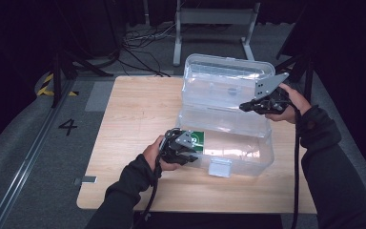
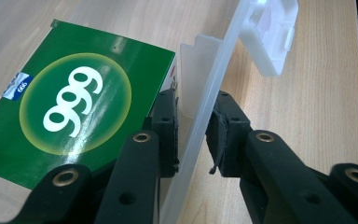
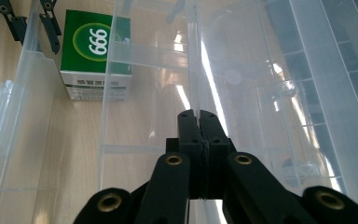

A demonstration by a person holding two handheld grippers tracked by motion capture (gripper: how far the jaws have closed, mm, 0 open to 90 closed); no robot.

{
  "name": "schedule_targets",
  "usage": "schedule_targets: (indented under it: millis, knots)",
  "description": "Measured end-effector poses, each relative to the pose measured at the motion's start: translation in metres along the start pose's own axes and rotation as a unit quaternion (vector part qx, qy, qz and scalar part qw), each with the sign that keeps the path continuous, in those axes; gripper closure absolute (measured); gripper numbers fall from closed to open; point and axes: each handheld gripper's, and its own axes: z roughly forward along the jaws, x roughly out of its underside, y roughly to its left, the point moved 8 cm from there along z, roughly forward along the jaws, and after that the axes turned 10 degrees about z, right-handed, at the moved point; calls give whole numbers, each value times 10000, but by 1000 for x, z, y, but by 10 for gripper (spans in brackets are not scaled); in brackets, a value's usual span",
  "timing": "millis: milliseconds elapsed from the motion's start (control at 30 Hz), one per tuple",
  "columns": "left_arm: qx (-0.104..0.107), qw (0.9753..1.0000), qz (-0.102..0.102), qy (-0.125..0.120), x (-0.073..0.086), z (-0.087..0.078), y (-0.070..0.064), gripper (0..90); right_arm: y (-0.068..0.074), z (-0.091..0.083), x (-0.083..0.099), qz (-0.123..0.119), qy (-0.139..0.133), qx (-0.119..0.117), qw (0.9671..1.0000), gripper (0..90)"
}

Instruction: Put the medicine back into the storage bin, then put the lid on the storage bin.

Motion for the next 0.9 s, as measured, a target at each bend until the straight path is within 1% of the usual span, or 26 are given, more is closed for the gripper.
schedule_targets:
  millis: [333, 400, 600, 767, 900]
  knots:
    - [12, 10000, 16, -5, 0, 0, -1, 742, 12, -4, 0, -42, -9, 50, 10000, 899]
    - [13, 10000, 36, -8, 1, 0, -1, 740, 14, -5, 1, -47, -35, 22, 10000, 899]
    - [18, 10000, 13, 7, 1, 0, -3, 735, 20, -9, 1, -78, -12, 56, 10000, 898]
    - [31, 10000, 20, 11, 1, 0, -4, 733, 26, -11, 4, -69, -66, 68, 9999, 898]
    - [27, 10000, 7, 7, 1, 0, -5, 732, 32, -11, 4, -86, -103, 6, 9999, 898]
